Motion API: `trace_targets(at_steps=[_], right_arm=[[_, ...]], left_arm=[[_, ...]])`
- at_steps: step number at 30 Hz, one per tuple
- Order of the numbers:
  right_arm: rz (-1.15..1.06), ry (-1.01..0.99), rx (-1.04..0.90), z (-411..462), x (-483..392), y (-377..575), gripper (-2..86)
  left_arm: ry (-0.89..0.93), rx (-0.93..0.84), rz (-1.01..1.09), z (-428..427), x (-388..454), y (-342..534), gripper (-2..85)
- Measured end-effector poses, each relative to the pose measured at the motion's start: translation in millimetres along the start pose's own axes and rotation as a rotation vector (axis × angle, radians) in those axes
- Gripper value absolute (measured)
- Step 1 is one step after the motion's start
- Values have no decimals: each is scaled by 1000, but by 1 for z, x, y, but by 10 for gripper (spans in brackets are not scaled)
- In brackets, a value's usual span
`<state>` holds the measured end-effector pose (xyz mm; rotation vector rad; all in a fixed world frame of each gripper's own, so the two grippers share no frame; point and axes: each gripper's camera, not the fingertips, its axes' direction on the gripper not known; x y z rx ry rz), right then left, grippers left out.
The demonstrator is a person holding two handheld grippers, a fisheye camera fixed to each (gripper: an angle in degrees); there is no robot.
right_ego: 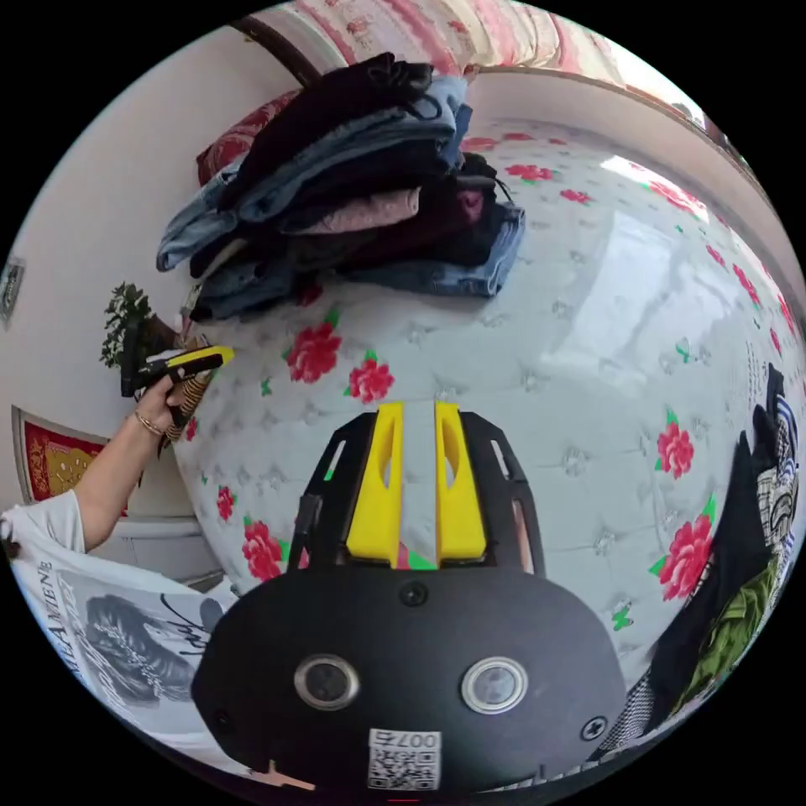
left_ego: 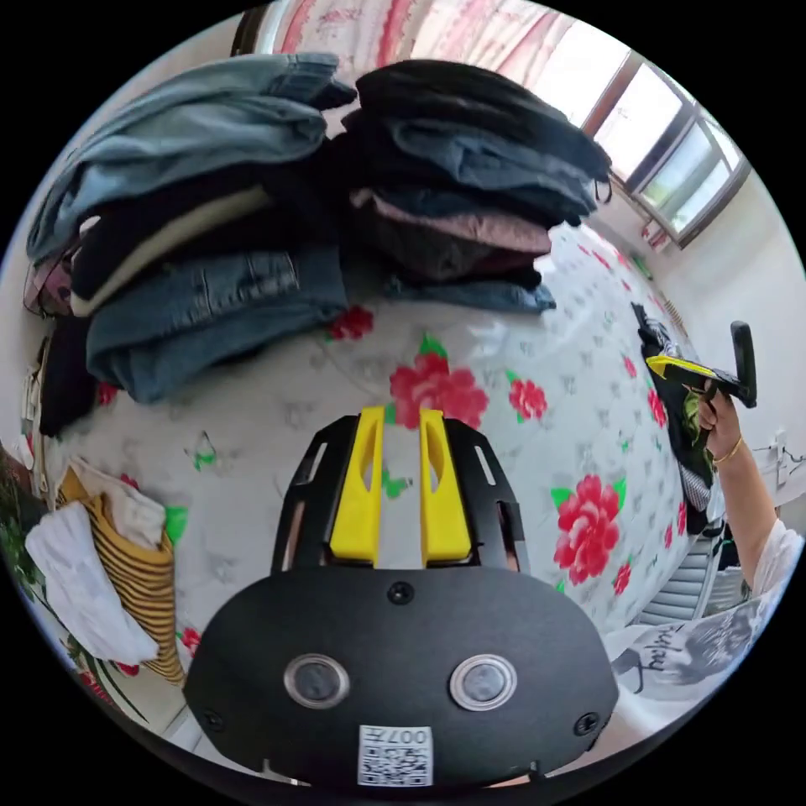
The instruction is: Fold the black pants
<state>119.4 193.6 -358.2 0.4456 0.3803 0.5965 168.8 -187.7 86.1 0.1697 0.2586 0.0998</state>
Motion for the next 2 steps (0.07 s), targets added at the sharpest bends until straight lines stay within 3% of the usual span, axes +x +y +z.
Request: trace_targets(at_steps=[2], right_arm=[[-18, 121, -145, 46, -3, 89, 12]], left_arm=[[34, -72, -13, 25, 27, 59, 47]])
